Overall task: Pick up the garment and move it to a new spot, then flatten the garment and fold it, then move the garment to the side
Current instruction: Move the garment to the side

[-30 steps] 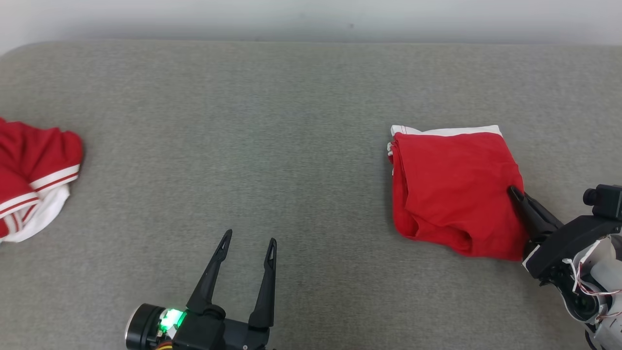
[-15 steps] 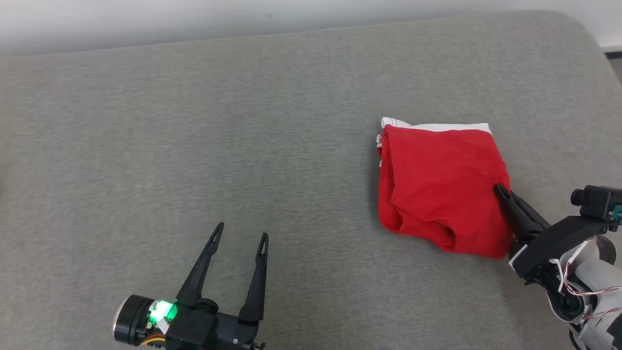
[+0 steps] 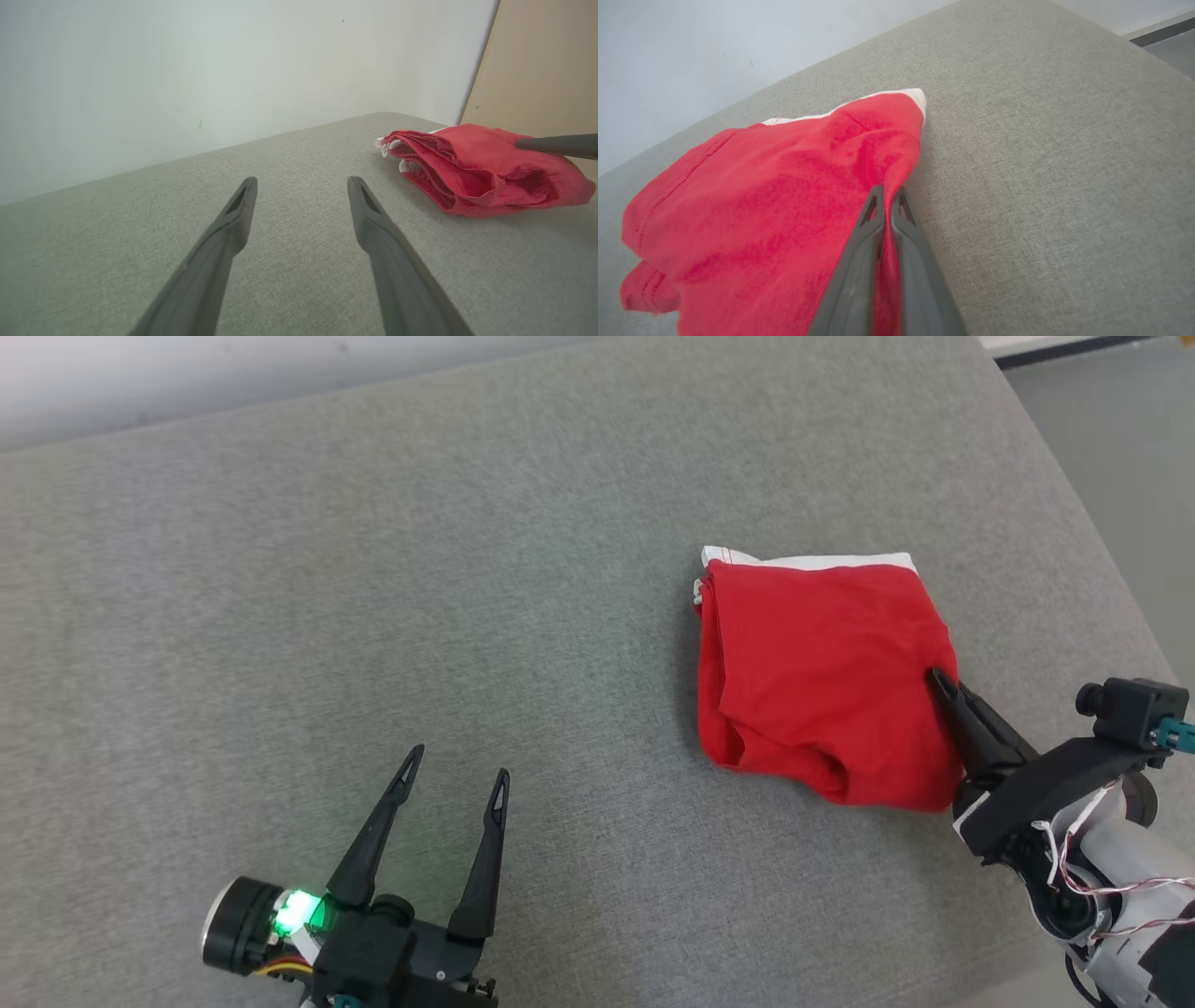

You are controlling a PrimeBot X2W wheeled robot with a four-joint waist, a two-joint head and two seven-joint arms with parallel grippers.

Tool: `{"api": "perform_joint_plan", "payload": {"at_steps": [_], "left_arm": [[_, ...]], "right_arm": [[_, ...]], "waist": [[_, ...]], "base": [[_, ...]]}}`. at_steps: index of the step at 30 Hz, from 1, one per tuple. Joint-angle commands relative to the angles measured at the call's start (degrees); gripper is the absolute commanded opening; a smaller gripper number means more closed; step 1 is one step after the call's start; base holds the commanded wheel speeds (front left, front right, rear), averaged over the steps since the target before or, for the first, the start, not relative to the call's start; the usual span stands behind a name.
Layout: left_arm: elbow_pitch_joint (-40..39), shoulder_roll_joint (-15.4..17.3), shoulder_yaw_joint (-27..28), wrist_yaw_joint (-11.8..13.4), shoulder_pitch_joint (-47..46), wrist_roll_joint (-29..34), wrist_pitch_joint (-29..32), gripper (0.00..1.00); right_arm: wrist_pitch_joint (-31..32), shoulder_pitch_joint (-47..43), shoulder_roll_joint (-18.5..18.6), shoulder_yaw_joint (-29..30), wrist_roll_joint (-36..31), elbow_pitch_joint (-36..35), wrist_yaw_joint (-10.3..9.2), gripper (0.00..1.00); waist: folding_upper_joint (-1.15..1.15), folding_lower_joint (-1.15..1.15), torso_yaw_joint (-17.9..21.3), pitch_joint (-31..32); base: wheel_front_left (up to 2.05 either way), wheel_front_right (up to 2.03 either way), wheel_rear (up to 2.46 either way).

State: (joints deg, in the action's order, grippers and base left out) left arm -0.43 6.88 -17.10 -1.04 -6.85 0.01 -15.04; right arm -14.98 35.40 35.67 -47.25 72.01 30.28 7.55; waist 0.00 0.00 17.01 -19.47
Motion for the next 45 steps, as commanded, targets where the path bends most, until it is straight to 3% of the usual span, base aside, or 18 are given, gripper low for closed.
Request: {"api": "perform_joint_plan", "payload": {"at_steps": [1, 21, 33, 44, 45], "left_arm": [[-0.01, 0.61, -0.13, -0.23, -1.03, 0.35, -0.19, 1.00], [-2.73, 2.72, -3.07, -1.97, -8.86, 2.19, -0.19, 1.00], [-4.35, 3.99, -3.99, -1.95, -11.18, 2.57, -0.18, 1.00], [-5.38, 4.33, -4.82, -1.55, -10.41, 1.88, -0.18, 1.00], [-5.40, 4.37, -4.89, -1.54, -10.55, 1.87, -0.18, 1.00]], "right_arm": [[-0.26, 1.20, -0.41, 0.01, -0.74, -0.01, -0.14, 0.00], [-0.27, 16.75, 9.82, -2.81, -4.62, 4.90, -0.14, 0.00], [-0.27, 20.99, 13.81, 2.02, -8.97, 13.81, -0.14, 0.00], [-0.26, 20.97, 12.27, 8.07, -16.54, 21.42, -0.14, 0.00], [-0.26, 21.25, 11.97, 8.88, -17.57, 22.27, -0.14, 0.20]], "waist": [[0.00, 0.00, 1.90, -2.00], [0.00, 0.00, -1.42, -13.17], [0.00, 0.00, -2.73, -15.23], [0.00, 0.00, -3.76, -14.69], [0.00, 0.00, -3.89, -14.77]], "base": [[0.00, 0.00, 0.00], [0.00, 0.00, 0.00], [0.00, 0.00, 0.00], [0.00, 0.00, 0.00], [0.00, 0.00, 0.00]]}}
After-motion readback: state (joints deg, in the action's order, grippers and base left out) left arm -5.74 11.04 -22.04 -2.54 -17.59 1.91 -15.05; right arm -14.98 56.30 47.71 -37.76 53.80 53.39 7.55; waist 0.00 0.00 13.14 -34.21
